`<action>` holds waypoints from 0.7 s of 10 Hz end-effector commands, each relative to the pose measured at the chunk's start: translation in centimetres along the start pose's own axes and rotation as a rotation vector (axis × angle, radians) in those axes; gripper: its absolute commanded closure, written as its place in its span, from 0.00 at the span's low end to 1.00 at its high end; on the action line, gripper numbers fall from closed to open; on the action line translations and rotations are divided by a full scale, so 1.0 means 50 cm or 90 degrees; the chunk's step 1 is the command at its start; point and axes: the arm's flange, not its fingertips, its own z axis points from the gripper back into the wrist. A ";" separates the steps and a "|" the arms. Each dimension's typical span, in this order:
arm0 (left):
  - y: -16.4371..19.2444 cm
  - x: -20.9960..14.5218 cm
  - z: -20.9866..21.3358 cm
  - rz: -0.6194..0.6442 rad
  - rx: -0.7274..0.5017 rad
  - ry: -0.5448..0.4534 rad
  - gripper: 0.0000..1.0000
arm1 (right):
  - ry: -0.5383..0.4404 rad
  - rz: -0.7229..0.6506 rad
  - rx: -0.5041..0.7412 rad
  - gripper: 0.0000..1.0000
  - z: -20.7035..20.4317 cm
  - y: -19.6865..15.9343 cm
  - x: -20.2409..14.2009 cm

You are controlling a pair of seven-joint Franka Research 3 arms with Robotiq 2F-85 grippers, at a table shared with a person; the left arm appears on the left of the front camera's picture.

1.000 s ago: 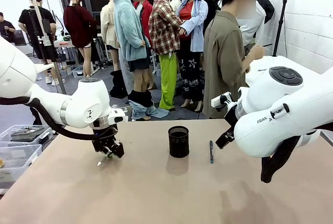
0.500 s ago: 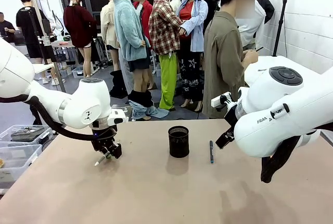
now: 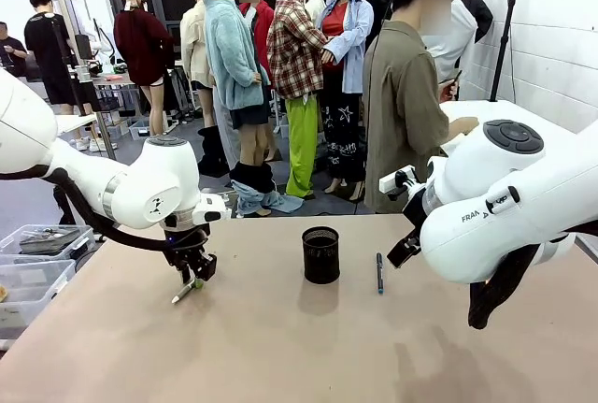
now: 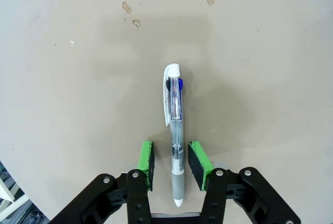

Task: Place the pens into the pen holder.
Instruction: Pick up a writing instrument from the table and place it into the Pen holder.

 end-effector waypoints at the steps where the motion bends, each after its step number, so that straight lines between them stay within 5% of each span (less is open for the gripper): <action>1: -0.021 -0.015 -0.001 0.004 0.035 0.024 0.60 | 0.000 0.000 0.000 0.00 0.000 0.000 0.000; 3: -0.030 -0.019 0.010 -0.031 -0.006 0.023 0.97 | 0.000 0.000 0.000 0.00 0.000 0.000 0.000; 7: -0.016 -0.020 0.012 -0.036 -0.064 0.036 1.00 | 0.000 0.000 0.000 0.00 0.000 0.000 0.000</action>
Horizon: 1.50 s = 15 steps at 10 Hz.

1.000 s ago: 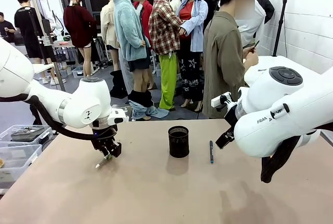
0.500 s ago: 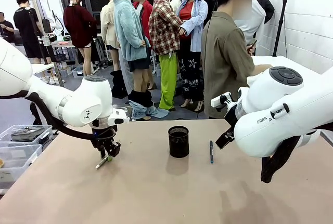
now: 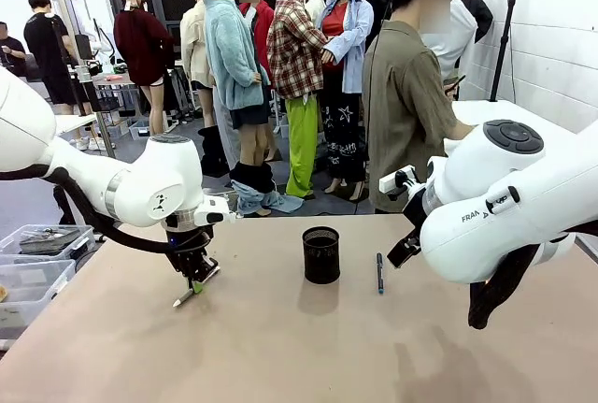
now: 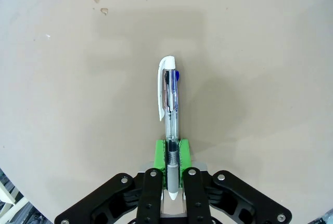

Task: Place the pens into the pen holder.
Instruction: Pick up a writing instrument from the table and place it into the Pen holder.

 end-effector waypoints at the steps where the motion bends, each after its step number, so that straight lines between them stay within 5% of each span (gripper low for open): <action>1: 0.010 -0.013 0.007 -0.019 -0.052 0.002 1.00 | 0.000 0.000 0.000 0.00 0.000 0.000 0.000; 4: 0.009 -0.049 0.073 -0.070 -0.074 -0.105 1.00 | 0.000 0.000 0.000 0.00 0.000 0.000 0.000; 8: 0.005 -0.070 0.177 -0.289 -0.196 -0.372 1.00 | 0.000 0.000 0.000 0.00 0.000 0.000 0.000; 12: -0.042 -0.013 0.220 -0.440 -0.316 -0.580 1.00 | 0.000 0.000 0.000 0.00 0.000 0.000 0.000; 15: -0.095 0.046 0.203 -0.497 -0.364 -0.642 1.00 | 0.000 0.000 0.000 0.00 0.000 0.000 0.000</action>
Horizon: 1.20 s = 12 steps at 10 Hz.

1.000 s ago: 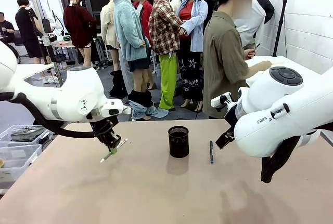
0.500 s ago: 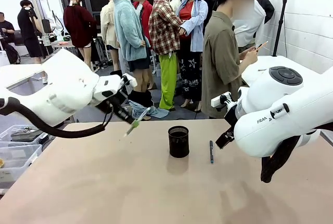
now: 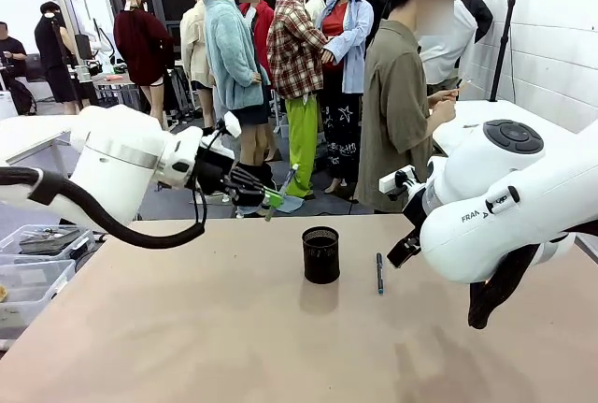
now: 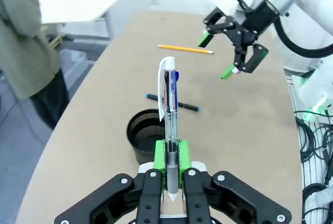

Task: Place the pens into the pen holder.
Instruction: Pick up a writing instrument from the table and place it into the Pen holder.

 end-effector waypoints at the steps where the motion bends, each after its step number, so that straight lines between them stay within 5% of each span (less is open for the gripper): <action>1: 0.024 -0.012 -0.061 -0.022 -0.045 -0.028 1.00 | 0.000 0.000 0.001 0.00 0.000 0.001 -0.001; 3: 0.025 0.005 -0.089 -0.047 -0.056 -0.060 1.00 | 0.000 0.000 0.001 0.00 0.000 0.001 -0.001; 7: 0.016 0.007 -0.099 -0.034 -0.058 -0.026 1.00 | 0.000 0.000 0.001 0.00 0.000 0.001 -0.001; 9: 0.028 0.019 -0.125 -0.110 -0.070 -0.094 1.00 | 0.000 0.000 0.001 0.00 0.000 0.001 -0.001; 12: 0.081 0.042 -0.169 -0.099 -0.087 -0.113 1.00 | 0.000 0.000 0.001 0.00 0.000 0.001 -0.001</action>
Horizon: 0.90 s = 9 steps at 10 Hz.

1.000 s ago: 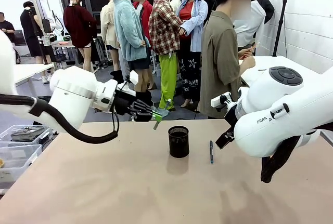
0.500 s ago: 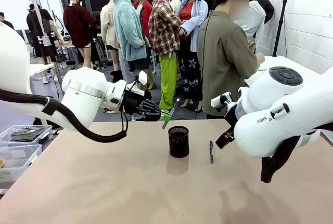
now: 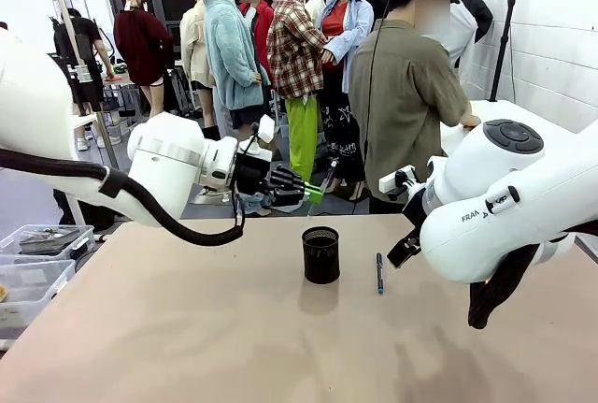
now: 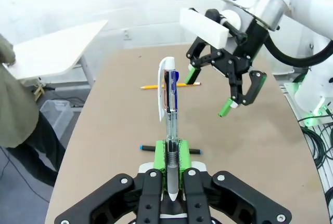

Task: Place the pens into the pen holder.
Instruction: Pick up a writing instrument from the table and place it into the Pen holder.

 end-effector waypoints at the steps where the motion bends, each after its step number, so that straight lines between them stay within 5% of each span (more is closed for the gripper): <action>1: 0.043 -0.022 -0.036 0.017 -0.031 -0.029 1.00 | 0.000 0.000 0.001 0.00 -0.001 0.001 -0.001; 9: 0.079 -0.101 -0.081 0.116 -0.101 0.018 1.00 | 0.000 0.000 0.001 0.00 -0.001 0.001 -0.001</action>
